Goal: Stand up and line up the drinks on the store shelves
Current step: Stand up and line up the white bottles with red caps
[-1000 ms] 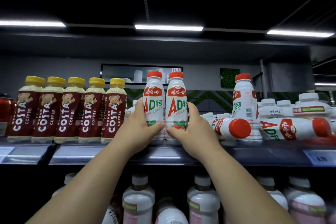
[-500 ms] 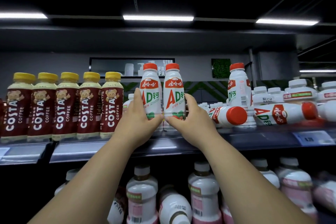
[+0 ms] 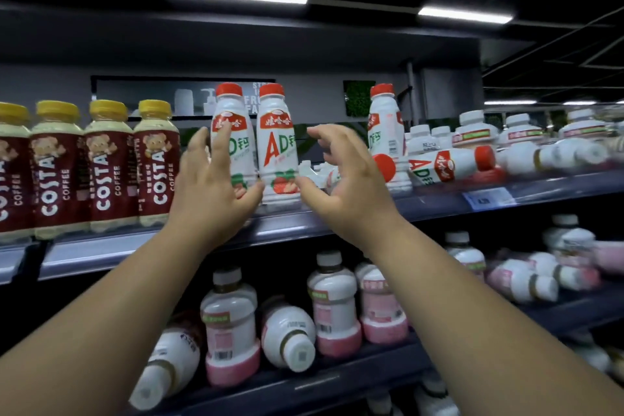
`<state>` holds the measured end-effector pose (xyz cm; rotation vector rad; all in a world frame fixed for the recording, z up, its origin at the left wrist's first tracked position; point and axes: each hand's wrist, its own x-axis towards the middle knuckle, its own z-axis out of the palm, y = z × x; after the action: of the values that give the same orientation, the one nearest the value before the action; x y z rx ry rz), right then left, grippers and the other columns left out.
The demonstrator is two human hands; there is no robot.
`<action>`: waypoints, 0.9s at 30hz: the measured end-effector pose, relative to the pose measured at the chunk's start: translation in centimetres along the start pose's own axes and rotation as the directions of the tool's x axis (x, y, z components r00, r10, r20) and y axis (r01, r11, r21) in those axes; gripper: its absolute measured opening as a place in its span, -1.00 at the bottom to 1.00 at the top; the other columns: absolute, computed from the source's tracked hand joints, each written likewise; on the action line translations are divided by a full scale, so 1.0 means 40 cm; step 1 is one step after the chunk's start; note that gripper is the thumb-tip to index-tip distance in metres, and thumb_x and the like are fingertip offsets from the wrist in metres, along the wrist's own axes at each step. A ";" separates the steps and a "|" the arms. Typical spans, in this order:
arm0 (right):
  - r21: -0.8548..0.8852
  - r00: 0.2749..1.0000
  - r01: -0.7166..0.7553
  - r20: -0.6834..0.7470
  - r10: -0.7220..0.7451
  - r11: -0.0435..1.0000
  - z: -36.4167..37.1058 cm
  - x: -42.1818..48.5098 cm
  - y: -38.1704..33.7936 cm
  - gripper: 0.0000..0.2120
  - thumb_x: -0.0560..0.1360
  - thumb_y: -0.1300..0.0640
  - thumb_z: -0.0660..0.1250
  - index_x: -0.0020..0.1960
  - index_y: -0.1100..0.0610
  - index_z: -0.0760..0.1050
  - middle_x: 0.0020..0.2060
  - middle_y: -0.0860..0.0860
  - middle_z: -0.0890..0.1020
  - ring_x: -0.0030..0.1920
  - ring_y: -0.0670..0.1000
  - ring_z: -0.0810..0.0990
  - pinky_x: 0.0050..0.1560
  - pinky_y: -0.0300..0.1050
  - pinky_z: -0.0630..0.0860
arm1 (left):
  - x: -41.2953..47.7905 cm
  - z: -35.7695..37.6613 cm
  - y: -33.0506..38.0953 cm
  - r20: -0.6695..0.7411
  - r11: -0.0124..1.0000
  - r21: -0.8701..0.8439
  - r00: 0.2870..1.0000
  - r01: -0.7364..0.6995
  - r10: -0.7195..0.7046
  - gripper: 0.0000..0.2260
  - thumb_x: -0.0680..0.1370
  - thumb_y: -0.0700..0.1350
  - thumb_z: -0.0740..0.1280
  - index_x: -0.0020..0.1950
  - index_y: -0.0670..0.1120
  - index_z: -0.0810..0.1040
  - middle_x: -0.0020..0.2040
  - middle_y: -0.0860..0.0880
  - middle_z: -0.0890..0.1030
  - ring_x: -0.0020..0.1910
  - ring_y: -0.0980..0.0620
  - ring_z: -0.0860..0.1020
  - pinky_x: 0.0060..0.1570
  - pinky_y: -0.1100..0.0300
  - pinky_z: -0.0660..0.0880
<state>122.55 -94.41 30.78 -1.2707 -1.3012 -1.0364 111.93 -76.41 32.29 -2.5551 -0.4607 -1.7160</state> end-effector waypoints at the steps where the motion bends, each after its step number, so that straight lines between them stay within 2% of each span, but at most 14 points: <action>1: -0.012 0.997 0.066 -0.045 -0.067 0.998 -0.033 -0.009 -0.003 -0.51 0.45 0.18 0.44 0.35 0.20 0.44 0.19 -0.08 0.43 0.19 -0.13 0.44 0.21 -0.33 0.42 | -0.003 -0.001 0.004 -0.026 0.999 0.038 0.999 -0.027 0.028 -0.19 0.48 0.23 0.33 0.59 0.05 0.00 0.56 -0.14 0.06 0.52 -0.20 0.09 0.48 -0.16 0.11; 3: -0.036 0.990 0.082 -0.111 -0.085 0.996 -0.090 -0.025 0.007 -0.52 0.44 0.20 0.45 0.33 0.20 0.44 0.19 -0.05 0.45 0.20 -0.11 0.45 0.23 -0.28 0.43 | -0.011 0.001 0.025 -0.068 0.984 0.131 0.989 -0.118 0.128 -0.26 0.44 0.25 0.23 0.56 0.03 0.14 0.53 -0.17 0.16 0.50 -0.22 0.14 0.45 -0.19 0.09; 5: -0.061 0.991 -0.003 -0.135 -0.005 0.998 -0.128 -0.039 0.031 -0.50 0.44 0.16 0.46 0.34 0.14 0.42 0.19 -0.08 0.44 0.20 -0.12 0.42 0.22 -0.27 0.40 | -0.020 0.015 0.074 -0.060 0.958 0.179 0.969 -0.226 0.239 -0.29 0.42 0.26 0.20 0.53 0.01 0.24 0.50 -0.18 0.24 0.48 -0.21 0.19 0.45 -0.17 0.08; 8: -0.072 0.982 -0.148 -0.128 0.138 0.986 -0.147 -0.058 0.086 -0.43 0.43 0.08 0.46 0.39 0.07 0.36 0.22 -0.09 0.42 0.23 -0.08 0.41 0.23 -0.26 0.33 | -0.025 0.048 0.178 -0.035 0.940 0.094 0.943 -0.327 0.332 -0.33 0.41 0.23 0.21 0.47 -0.04 0.38 0.40 -0.17 0.41 0.39 -0.19 0.34 0.38 -0.06 0.18; 11: -0.011 0.948 -0.314 -0.057 0.313 0.949 -0.148 -0.070 0.145 -0.30 0.39 0.11 0.53 0.43 0.00 0.30 0.27 -0.04 0.44 0.28 -0.05 0.42 0.28 -0.18 0.35 | -0.019 0.083 0.260 0.033 0.928 0.077 0.931 -0.364 0.363 -0.34 0.39 0.20 0.23 0.46 -0.05 0.41 0.36 -0.13 0.46 0.36 -0.13 0.37 0.35 0.01 0.23; 13: 0.006 0.922 -0.387 0.007 0.387 0.922 -0.138 -0.073 0.179 -0.27 0.36 0.11 0.56 0.42 -0.06 0.28 0.27 -0.02 0.46 0.28 -0.01 0.44 0.31 -0.06 0.41 | -0.015 0.097 0.280 0.037 0.927 0.096 0.932 -0.363 0.361 -0.36 0.39 0.15 0.29 0.44 -0.04 0.42 0.36 -0.12 0.46 0.37 -0.15 0.38 0.35 -0.01 0.25; 16: 0.019 0.925 -0.374 0.073 0.372 0.927 -0.113 -0.068 0.210 -0.29 0.34 0.08 0.59 0.39 -0.06 0.32 0.24 -0.03 0.49 0.23 -0.01 0.47 0.28 -0.03 0.44 | -0.014 0.097 0.288 0.030 0.945 0.104 0.951 -0.309 0.308 -0.36 0.39 0.13 0.32 0.45 -0.05 0.41 0.36 -0.11 0.45 0.37 -0.13 0.36 0.36 0.01 0.23; 19: 0.043 0.938 -0.340 0.090 0.335 0.939 -0.087 -0.054 0.225 -0.38 0.34 0.06 0.60 0.29 -0.04 0.39 0.17 -0.05 0.52 0.14 -0.04 0.48 0.19 -0.10 0.45 | -0.020 0.091 0.283 0.057 0.957 0.117 0.963 -0.267 0.262 -0.34 0.39 0.15 0.31 0.47 -0.03 0.38 0.37 -0.09 0.43 0.38 -0.11 0.34 0.37 0.04 0.23; 24: 0.082 0.967 -0.254 0.014 0.254 0.964 -0.066 -0.029 0.228 -0.60 0.41 0.03 0.56 0.14 -0.04 0.44 0.04 -0.07 0.58 0.01 -0.07 0.49 -0.06 -0.24 0.39 | -0.034 0.074 0.269 0.073 0.967 0.139 0.976 -0.213 0.204 -0.31 0.39 0.17 0.29 0.50 0.01 0.32 0.41 -0.06 0.38 0.41 -0.08 0.30 0.39 0.01 0.23; 27: 0.229 0.945 -0.325 0.054 0.321 0.918 -0.073 0.007 0.225 -0.52 0.45 0.06 0.52 0.25 -0.08 0.36 0.06 -0.11 0.58 0.03 -0.12 0.52 -0.05 -0.40 0.37 | -0.035 0.061 0.257 0.059 0.974 0.144 0.984 -0.174 0.167 -0.32 0.41 0.16 0.31 0.52 0.05 0.27 0.44 -0.05 0.35 0.42 -0.06 0.26 0.40 0.03 0.20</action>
<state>131.78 -96.54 30.85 -1.2593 -1.1379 -0.6202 116.31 -86.11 31.49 -2.4550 -0.3444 -1.5085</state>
